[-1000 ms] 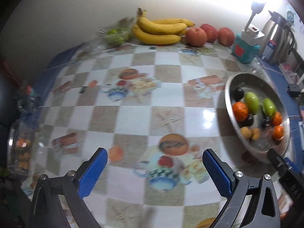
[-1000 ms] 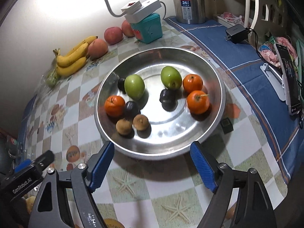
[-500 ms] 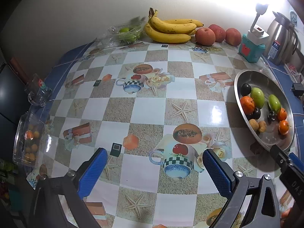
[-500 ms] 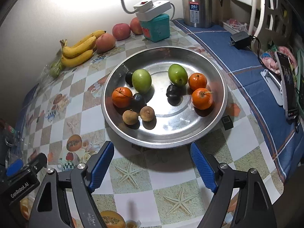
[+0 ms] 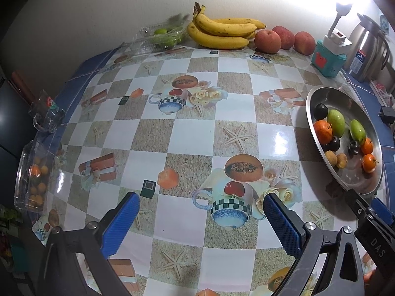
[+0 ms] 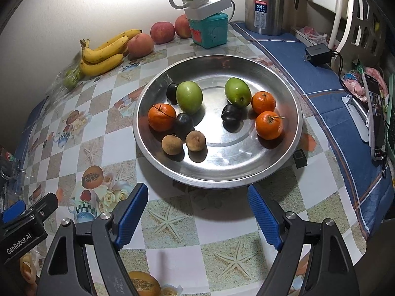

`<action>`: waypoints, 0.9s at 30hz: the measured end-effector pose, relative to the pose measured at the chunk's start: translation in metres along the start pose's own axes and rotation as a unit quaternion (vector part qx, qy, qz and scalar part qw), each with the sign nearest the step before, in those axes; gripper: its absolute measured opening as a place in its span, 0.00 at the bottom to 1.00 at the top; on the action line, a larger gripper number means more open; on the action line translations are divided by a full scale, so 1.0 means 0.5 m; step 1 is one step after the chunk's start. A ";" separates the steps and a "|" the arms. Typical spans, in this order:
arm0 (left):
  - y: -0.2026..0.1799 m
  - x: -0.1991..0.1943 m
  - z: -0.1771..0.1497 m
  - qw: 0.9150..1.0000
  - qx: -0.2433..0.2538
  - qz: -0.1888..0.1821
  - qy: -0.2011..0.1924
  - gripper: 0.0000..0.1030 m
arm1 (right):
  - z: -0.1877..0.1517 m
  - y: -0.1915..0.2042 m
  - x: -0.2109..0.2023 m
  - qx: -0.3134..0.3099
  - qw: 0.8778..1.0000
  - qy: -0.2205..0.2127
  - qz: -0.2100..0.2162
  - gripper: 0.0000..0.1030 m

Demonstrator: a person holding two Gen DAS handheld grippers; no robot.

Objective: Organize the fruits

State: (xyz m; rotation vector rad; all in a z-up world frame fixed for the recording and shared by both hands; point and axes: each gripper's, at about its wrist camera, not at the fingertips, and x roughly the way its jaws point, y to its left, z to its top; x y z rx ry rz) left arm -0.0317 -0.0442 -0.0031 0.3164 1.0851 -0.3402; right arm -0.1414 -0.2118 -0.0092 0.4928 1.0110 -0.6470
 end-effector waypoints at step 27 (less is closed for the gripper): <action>0.004 0.007 -0.001 1.000 -0.005 -0.001 0.009 0.99 | 0.001 0.005 -0.001 -0.006 1.000 0.000 -0.002 0.81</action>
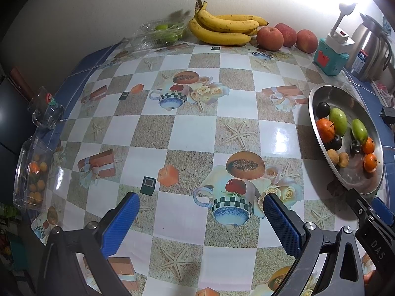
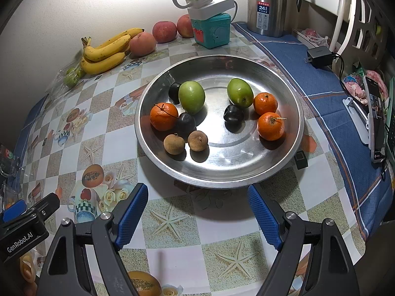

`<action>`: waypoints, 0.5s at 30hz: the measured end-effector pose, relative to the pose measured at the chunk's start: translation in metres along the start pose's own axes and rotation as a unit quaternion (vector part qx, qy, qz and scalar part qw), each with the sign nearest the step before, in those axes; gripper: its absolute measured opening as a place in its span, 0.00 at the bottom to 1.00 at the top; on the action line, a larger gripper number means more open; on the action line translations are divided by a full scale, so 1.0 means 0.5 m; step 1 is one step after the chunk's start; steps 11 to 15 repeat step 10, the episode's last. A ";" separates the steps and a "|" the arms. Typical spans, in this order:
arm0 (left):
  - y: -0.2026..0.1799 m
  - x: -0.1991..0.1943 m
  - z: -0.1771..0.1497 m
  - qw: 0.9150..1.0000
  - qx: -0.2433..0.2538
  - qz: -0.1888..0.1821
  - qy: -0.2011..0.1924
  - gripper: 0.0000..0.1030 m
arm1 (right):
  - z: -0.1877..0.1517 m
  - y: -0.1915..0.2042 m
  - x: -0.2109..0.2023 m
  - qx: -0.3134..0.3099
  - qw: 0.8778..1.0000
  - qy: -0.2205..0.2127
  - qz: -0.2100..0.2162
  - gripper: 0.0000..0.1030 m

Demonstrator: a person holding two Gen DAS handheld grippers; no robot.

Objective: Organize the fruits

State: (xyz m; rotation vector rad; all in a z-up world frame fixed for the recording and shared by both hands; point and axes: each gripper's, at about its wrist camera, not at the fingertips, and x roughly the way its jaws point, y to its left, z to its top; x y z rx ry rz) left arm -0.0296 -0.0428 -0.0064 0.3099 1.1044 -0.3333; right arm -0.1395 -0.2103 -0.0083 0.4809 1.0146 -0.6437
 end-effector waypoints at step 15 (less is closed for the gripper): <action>0.003 -0.016 0.000 1.000 0.001 0.002 -0.020 0.99 | 0.000 0.000 0.000 0.000 1.000 0.001 0.000 0.81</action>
